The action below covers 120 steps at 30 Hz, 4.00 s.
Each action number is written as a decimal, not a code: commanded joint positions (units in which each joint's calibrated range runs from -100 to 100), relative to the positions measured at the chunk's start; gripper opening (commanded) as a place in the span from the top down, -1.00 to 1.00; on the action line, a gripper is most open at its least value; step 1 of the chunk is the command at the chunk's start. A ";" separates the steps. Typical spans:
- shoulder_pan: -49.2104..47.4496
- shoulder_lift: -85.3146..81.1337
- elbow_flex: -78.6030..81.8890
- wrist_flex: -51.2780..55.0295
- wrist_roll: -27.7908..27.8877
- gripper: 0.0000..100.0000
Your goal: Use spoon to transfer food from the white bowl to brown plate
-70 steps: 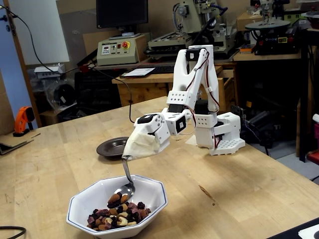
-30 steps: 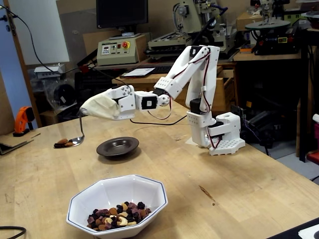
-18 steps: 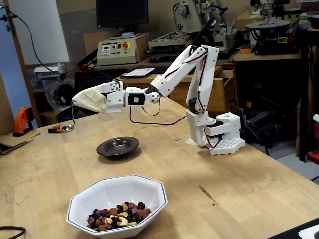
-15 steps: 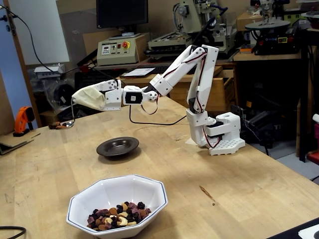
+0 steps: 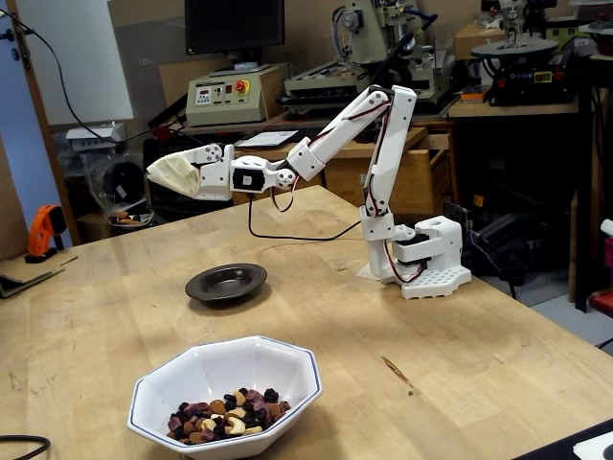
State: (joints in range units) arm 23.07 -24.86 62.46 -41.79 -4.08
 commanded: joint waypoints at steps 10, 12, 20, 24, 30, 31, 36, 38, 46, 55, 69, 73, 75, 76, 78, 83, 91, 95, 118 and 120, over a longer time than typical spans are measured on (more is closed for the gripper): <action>6.19 -3.25 -1.13 -0.58 0.05 0.92; 6.93 -3.42 -0.78 -0.58 0.05 0.92; 8.64 -6.16 7.81 -0.66 0.05 0.92; 8.49 -11.90 10.37 -0.58 0.05 0.92; 8.56 -17.89 14.89 1.24 0.05 0.92; 8.56 -18.83 15.51 2.11 0.05 0.92; 8.56 -24.73 17.63 6.14 0.05 0.92; 8.42 -27.13 18.43 7.56 0.05 0.92; 8.49 -34.57 21.61 12.78 0.05 0.92; 8.49 -38.08 20.90 21.71 0.05 0.92; 8.19 -52.20 20.90 36.57 6.20 0.92; 8.12 -57.60 21.61 39.50 6.64 0.92; 8.49 -60.42 21.70 40.92 6.74 0.92; 8.19 -61.53 21.70 41.79 6.74 0.92; 7.97 -63.24 21.79 43.77 6.79 0.92; 7.97 -66.15 21.79 49.06 6.84 0.92; 7.90 -66.32 21.79 52.15 11.67 0.92; 7.90 -66.32 21.79 52.54 14.07 0.92; 2.34 -66.41 27.45 52.62 21.00 0.92; 2.05 -66.41 27.45 52.62 21.68 0.92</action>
State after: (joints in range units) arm 26.28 -90.38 90.82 10.72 16.68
